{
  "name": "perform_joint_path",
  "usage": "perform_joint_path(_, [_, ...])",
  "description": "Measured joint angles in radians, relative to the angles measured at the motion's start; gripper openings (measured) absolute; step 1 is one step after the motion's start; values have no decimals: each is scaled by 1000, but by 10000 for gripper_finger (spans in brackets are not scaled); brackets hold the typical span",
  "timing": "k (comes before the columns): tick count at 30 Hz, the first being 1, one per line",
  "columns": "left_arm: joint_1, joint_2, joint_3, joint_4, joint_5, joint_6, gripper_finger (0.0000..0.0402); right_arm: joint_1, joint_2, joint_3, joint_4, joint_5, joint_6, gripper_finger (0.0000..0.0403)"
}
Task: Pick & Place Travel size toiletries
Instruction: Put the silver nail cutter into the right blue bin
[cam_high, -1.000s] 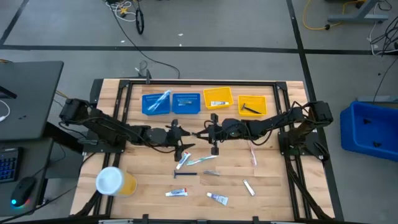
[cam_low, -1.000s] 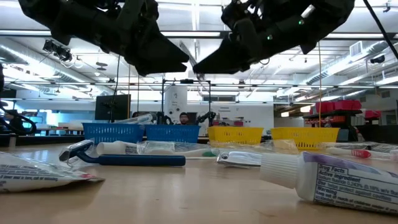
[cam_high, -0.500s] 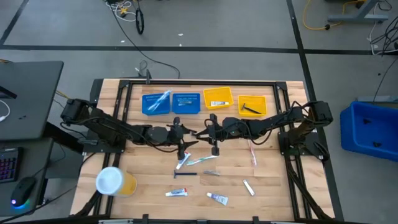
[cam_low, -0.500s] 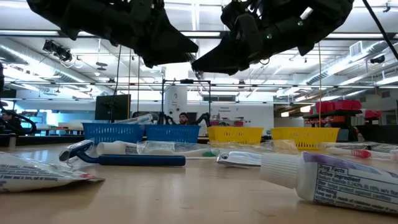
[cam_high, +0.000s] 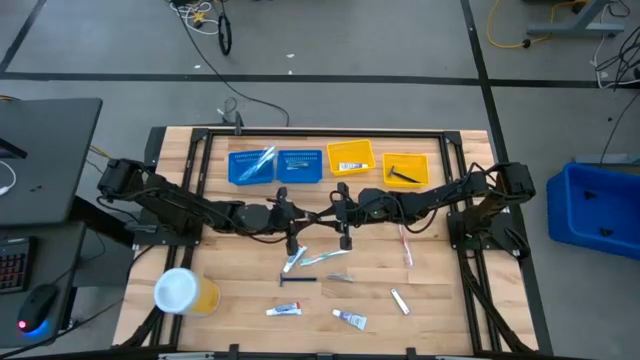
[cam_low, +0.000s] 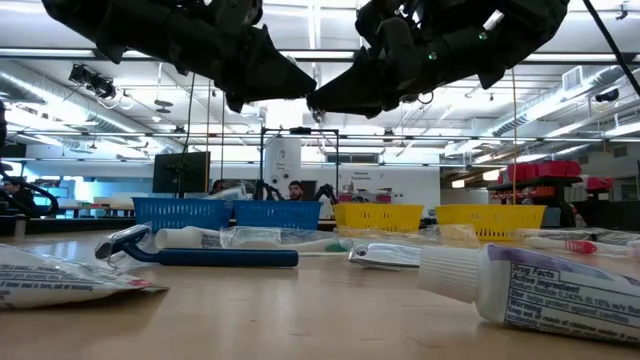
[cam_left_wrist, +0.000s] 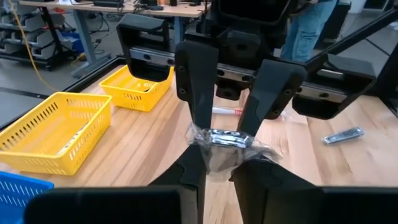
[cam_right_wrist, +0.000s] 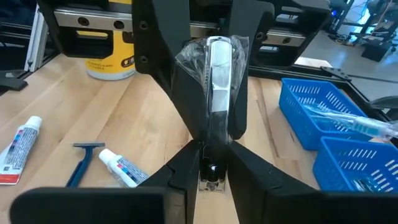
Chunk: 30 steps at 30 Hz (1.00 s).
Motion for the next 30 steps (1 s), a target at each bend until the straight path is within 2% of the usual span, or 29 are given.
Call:
perform_joint_path(4, [2,0,0,-1,-20,-21,59,0,0,0,-1,40,-2,103])
perform_joint_path(9, [2,-1,-1,-28,-92,-48,61,0,0,0,-43,101,-49,150])
perform_joint_path(13, [19,-1,-1,-67,-192,-80,60,1,0,-1,-103,273,-46,194])
perform_joint_path(15, [54,-1,-1,-80,-230,-113,60,0,0,-1,-148,372,29,214])
perform_joint_path(17, [115,-1,2,-96,-229,-168,60,-2,0,-1,-182,400,119,229])
perform_joint_path(21, [274,-2,56,-213,-107,-199,60,0,0,-1,-237,367,178,250])
perform_joint_path(25, [436,8,144,-456,22,-194,60,0,0,-1,-246,333,201,258])
perform_joint_path(30, [575,71,249,-634,210,-81,60,0,0,-1,-246,321,203,252])
